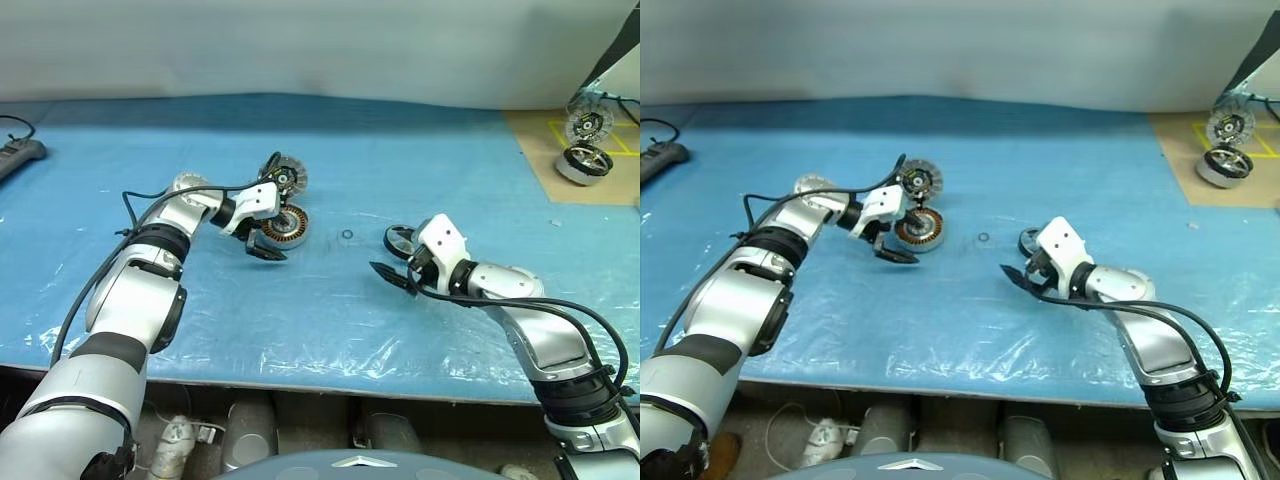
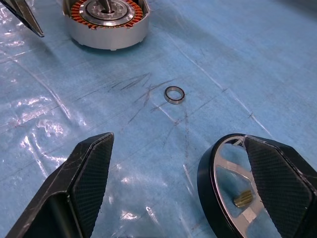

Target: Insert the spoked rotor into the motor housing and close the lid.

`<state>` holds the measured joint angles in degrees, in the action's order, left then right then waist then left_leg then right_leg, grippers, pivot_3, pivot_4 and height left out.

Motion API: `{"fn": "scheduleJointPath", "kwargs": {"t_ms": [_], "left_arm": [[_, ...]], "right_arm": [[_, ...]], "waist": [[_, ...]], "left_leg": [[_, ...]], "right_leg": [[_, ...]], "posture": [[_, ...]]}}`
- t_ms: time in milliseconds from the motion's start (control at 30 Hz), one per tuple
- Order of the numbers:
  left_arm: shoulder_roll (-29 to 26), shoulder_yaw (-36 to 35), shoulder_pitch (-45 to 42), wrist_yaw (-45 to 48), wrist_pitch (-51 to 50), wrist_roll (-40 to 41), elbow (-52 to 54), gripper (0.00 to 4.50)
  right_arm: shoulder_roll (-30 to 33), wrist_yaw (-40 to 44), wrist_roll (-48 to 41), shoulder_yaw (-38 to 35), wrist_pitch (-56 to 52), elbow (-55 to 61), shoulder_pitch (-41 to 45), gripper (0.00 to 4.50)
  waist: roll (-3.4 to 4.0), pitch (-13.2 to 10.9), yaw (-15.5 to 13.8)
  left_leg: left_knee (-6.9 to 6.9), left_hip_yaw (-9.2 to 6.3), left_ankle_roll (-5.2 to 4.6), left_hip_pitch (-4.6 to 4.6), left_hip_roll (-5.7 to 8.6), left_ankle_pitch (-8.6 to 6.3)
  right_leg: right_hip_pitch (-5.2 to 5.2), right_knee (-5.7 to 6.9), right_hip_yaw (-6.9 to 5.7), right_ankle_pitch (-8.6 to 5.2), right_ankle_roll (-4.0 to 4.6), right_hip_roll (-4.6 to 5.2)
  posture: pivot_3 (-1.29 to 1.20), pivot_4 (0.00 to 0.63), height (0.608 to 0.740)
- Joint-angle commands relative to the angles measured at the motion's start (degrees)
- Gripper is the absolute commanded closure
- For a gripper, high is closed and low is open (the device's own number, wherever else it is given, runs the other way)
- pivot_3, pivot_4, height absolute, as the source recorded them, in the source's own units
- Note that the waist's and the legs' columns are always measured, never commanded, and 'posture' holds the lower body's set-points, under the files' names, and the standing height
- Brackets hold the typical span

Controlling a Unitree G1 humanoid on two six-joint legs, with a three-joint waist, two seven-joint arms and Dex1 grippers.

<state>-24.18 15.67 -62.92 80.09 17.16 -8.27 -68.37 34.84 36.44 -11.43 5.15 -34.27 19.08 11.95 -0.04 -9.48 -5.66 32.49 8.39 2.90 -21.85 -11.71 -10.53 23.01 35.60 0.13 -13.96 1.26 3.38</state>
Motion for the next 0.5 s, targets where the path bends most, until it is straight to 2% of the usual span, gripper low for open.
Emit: {"fn": "scheduleJointPath", "kwargs": {"t_ms": [33,367,500], "left_arm": [[-0.3,0.8,-0.3,-2.3,1.6,-2.4,-1.2,0.02],[1.2,1.0,1.1,-2.6,2.9,-4.0,-1.8,0.02],[1.1,1.2,1.6,-3.8,5.1,-4.7,-1.8,0.88]], "right_arm": [[1.1,-0.2,0.6,-1.2,0.6,2.4,-0.7,0.04],[1.2,-0.4,1.3,-0.8,0.5,2.5,-0.9,0.04],[1.2,-0.5,1.8,-0.7,0.8,2.5,-0.9,0.0]], "waist": [[0.0,0.0,0.0],[0.0,0.0,0.0],[0.0,0.0,0.0]], "left_leg": [[0.0,-0.01,0.0,0.0,0.0,0.0],[0.03,-0.01,0.0,0.24,0.02,0.0],[0.01,-0.01,0.0,0.25,0.02,0.0]], "right_leg": [[0.0,0.0,-0.01,0.0,0.0,0.0],[-0.25,0.04,0.03,0.0,0.0,0.05],[-0.26,0.01,0.02,0.0,0.01,0.05]], "posture": [[0.0,0.15,0.74],[0.0,0.15,0.74],[0.0,0.15,0.74]]}}
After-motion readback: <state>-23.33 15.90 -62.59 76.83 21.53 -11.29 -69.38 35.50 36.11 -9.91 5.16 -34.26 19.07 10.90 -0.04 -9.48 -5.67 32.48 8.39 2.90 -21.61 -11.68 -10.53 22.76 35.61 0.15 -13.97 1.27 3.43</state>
